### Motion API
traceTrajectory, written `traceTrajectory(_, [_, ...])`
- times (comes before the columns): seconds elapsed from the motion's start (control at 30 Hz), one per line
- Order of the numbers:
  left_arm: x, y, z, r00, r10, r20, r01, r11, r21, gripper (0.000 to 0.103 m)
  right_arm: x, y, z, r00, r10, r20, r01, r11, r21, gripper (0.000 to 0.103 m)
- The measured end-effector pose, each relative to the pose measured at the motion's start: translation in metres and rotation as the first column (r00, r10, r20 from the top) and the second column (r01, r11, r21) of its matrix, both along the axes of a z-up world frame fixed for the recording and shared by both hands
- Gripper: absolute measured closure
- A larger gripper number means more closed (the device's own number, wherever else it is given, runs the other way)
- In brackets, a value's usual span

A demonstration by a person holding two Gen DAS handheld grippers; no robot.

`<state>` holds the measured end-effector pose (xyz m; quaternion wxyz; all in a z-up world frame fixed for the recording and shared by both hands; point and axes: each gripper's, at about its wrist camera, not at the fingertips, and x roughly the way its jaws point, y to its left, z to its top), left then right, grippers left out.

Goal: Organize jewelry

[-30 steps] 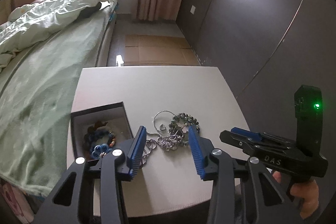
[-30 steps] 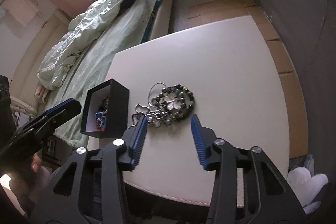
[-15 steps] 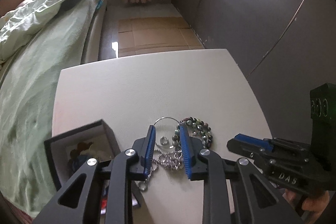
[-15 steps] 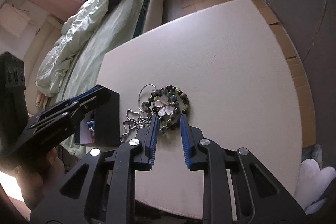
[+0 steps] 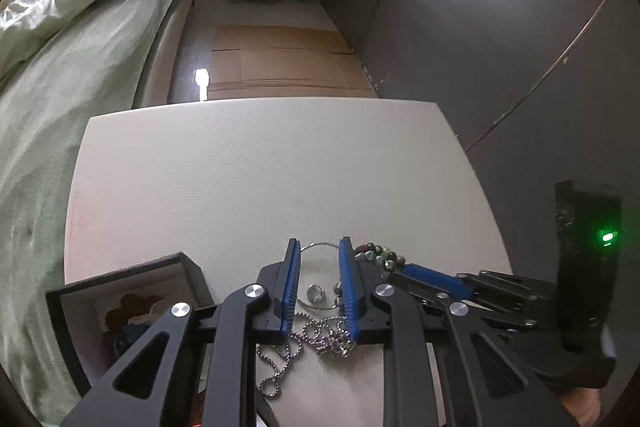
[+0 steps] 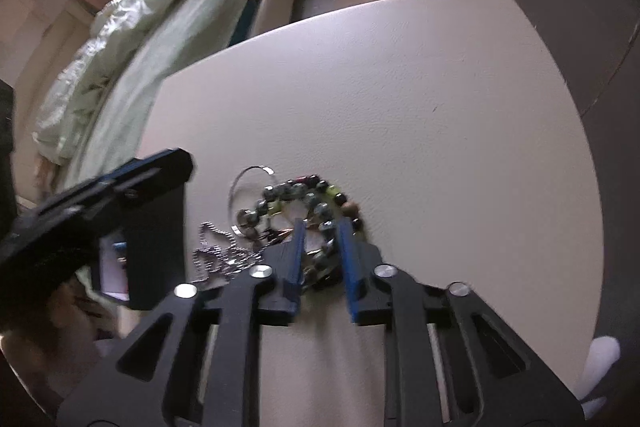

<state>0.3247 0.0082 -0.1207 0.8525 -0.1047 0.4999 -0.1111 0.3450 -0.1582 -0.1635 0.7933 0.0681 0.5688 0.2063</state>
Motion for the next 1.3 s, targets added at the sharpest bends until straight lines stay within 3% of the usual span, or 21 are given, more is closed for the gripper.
traceTrajectory(0.27, [0.011, 0.001, -0.004, 1.0, -0.015, -0.015, 0.015, 0.999, -0.028, 0.085, 0.004, 0.004, -0.007, 1.0, 0.005, 0.01, -0.005, 1.0, -0.002, 0.086])
traceTrajectory(0.33, [0.015, -0.001, -0.005, 1.0, -0.018, -0.016, 0.018, 1.0, -0.024, 0.085, 0.002, 0.006, -0.006, 1.0, 0.017, 0.017, -0.017, 1.0, -0.003, 0.094])
traceTrajectory(0.43, [0.021, -0.003, -0.01, 0.999, -0.025, -0.035, 0.024, 1.0, -0.02, 0.085, 0.003, 0.007, -0.007, 1.0, 0.002, 0.017, -0.002, 1.0, -0.025, 0.094])
traceTrajectory(0.67, [0.024, -0.016, -0.022, 0.998, -0.026, -0.06, 0.031, 0.996, 0.082, 0.094, -0.004, -0.007, 0.004, 0.998, -0.033, 0.048, 0.033, 0.999, -0.007, 0.094])
traceTrajectory(0.83, [0.024, -0.022, -0.034, 0.996, -0.012, -0.085, 0.025, 0.987, 0.16, 0.094, -0.006, -0.018, 0.011, 0.997, -0.059, 0.058, 0.058, 0.998, 0.016, 0.094])
traceTrajectory(1.07, [0.029, -0.032, -0.047, 0.992, -0.015, -0.127, 0.041, 0.978, 0.204, 0.095, -0.008, -0.032, 0.016, 0.995, -0.081, 0.052, 0.078, 0.995, 0.058, 0.094])
traceTrajectory(1.3, [0.032, -0.046, -0.05, 0.994, -0.027, -0.108, 0.057, 0.957, 0.285, 0.095, -0.004, -0.036, 0.019, 0.995, -0.085, 0.047, 0.082, 0.994, 0.074, 0.094])
